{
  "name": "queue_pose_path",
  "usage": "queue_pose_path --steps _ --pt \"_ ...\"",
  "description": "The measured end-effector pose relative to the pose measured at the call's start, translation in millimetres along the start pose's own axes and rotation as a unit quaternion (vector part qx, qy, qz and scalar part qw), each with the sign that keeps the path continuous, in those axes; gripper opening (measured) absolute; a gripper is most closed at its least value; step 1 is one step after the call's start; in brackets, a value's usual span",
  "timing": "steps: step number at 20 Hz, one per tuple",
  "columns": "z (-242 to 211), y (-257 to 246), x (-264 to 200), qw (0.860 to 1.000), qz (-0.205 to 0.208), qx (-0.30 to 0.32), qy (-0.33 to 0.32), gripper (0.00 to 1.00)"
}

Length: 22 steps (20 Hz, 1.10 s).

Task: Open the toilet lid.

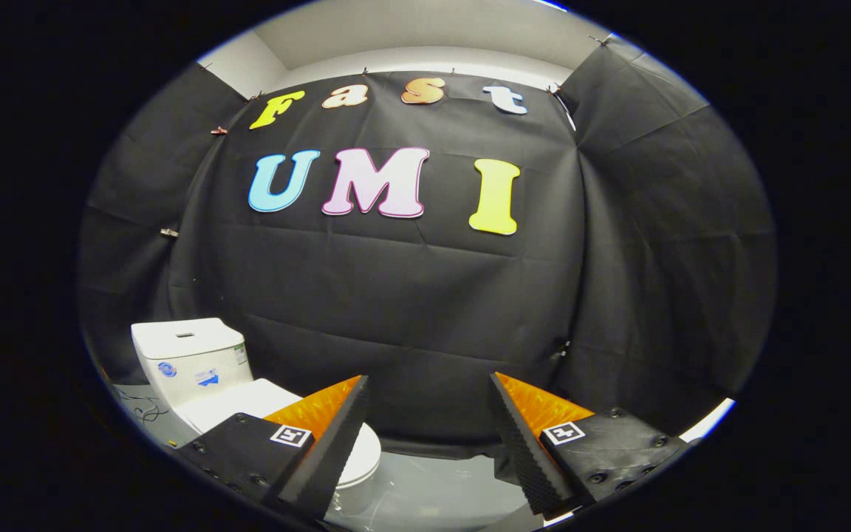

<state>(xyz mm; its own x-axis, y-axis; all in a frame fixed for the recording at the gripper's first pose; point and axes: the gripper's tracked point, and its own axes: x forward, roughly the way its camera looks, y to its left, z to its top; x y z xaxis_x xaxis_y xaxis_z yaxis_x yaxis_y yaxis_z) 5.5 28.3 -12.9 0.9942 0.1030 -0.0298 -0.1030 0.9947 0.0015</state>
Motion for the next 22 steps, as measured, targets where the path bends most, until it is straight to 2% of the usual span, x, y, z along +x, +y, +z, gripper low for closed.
queue_pose_path --steps 5,8,12,16,20,22 --pt "-12.6 22.7 18.9 0.998 0.062 -0.025 0.011 0.98" --pt "-37.2 28.9 28.7 0.996 0.083 0.002 0.041 0.98" --pt "-89.4 39.7 29.7 0.985 0.122 0.07 0.099 0.98" --pt "-165.5 56.1 10.3 0.964 0.149 0.123 0.183 0.98" --pt "-239.6 101.9 -37.2 0.934 0.213 0.134 0.254 0.99" --pt "-266.7 128.0 -51.3 0.914 0.239 0.148 0.291 0.99"
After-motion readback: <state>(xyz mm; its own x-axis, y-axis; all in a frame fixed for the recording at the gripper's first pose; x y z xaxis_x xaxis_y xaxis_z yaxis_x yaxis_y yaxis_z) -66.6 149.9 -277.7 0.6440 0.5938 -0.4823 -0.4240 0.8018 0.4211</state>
